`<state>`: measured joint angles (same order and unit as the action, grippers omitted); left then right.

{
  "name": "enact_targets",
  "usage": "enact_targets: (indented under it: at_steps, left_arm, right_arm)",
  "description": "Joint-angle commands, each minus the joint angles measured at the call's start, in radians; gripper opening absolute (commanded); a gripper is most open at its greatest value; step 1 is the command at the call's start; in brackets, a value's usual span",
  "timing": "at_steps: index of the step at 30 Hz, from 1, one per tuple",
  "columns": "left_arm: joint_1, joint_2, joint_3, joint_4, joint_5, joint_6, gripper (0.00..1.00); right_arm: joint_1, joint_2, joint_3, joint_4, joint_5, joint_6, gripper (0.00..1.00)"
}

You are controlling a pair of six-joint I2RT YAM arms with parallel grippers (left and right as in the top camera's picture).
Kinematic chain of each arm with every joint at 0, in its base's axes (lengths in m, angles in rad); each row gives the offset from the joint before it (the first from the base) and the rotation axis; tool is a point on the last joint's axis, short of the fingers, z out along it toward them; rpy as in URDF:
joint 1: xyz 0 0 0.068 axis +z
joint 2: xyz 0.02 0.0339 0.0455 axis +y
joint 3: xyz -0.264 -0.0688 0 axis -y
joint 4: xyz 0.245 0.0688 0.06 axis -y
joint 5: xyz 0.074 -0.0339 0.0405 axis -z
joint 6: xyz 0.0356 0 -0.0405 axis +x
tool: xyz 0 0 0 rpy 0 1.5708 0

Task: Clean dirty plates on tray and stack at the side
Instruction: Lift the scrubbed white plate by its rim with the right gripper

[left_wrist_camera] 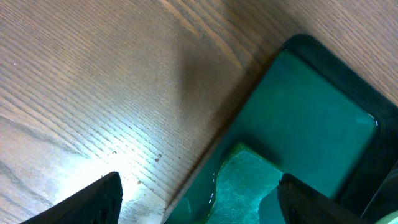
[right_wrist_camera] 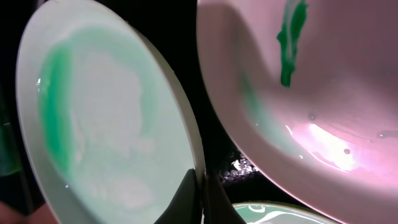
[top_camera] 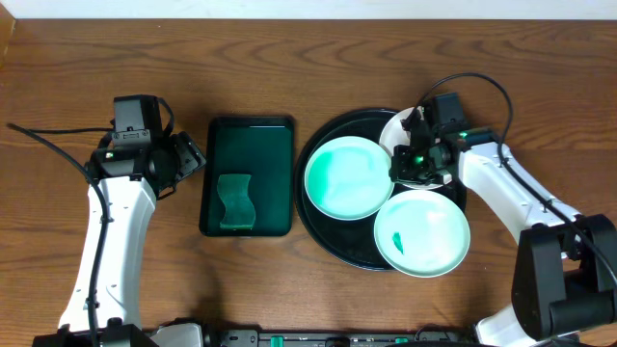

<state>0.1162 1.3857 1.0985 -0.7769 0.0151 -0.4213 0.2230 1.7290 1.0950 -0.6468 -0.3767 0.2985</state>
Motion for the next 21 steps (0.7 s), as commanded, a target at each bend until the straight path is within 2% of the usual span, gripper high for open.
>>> enact_targets:
  at_steps: [1,14,21]
  left_arm:
    - [0.003,0.000,0.013,0.000,-0.017,0.002,0.80]
    - [0.003,0.000,0.013,0.000,-0.017,0.002,0.80]
    - [0.003,0.000,0.013,0.000,-0.017,0.002,0.80]
  right_arm:
    - [-0.043,-0.024,0.008,-0.003,-0.150,-0.043,0.01]
    - [-0.033,-0.024,0.011,-0.006,-0.158,-0.021,0.01]
    - [0.047,-0.024,0.048,0.002,0.012,0.058,0.01]
